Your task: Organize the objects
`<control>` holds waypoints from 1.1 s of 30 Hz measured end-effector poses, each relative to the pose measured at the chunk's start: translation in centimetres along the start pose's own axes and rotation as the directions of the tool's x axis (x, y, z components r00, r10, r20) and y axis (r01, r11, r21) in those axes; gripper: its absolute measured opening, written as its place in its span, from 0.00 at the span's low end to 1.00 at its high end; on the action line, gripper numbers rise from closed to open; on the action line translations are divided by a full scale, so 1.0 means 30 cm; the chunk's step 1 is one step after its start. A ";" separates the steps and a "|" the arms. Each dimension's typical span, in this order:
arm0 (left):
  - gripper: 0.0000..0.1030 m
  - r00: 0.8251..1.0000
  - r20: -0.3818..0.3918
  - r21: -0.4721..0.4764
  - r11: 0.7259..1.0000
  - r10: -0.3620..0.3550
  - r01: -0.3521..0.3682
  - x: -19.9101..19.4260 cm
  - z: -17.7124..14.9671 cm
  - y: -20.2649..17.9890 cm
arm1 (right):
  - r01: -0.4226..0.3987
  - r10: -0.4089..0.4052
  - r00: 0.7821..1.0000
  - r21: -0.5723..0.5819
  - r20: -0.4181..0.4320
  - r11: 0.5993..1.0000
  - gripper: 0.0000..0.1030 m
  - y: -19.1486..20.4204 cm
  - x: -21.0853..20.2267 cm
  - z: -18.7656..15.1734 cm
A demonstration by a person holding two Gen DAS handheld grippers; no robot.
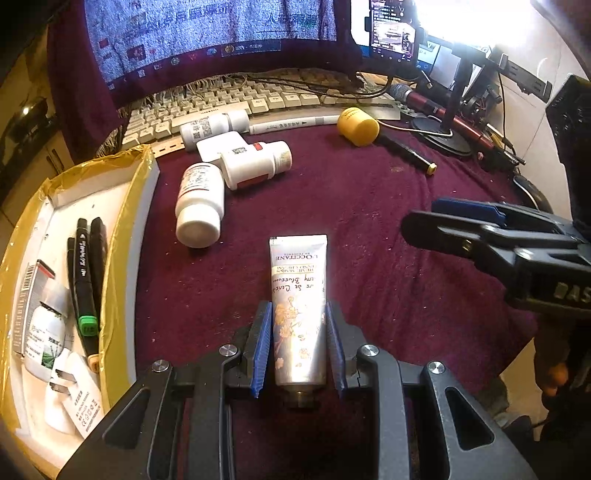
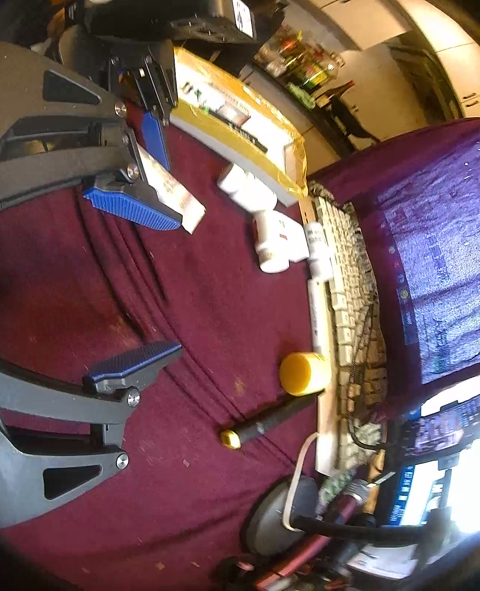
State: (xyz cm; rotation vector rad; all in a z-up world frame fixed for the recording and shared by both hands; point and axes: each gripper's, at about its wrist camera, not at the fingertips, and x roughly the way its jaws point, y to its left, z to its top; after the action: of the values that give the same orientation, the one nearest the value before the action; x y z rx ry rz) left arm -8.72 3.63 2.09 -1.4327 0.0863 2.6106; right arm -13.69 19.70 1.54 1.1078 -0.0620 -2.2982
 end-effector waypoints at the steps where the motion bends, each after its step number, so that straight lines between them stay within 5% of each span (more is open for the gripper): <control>1: 0.24 1.000 -0.002 -0.001 1.000 0.000 0.000 0.001 0.003 -0.001 | 0.010 -0.010 1.000 -0.007 0.004 1.000 0.60 0.000 0.001 0.008; 33: 0.24 0.998 -0.050 -0.018 0.999 0.040 -0.041 0.015 0.042 -0.036 | -0.110 0.111 0.994 0.019 -0.015 0.994 0.60 -0.030 0.050 0.018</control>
State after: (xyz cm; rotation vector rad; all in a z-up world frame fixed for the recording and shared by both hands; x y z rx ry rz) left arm -9.83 4.91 2.43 -1.5178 0.0985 2.6149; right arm -15.25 19.55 0.59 1.1044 -0.1348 -2.1940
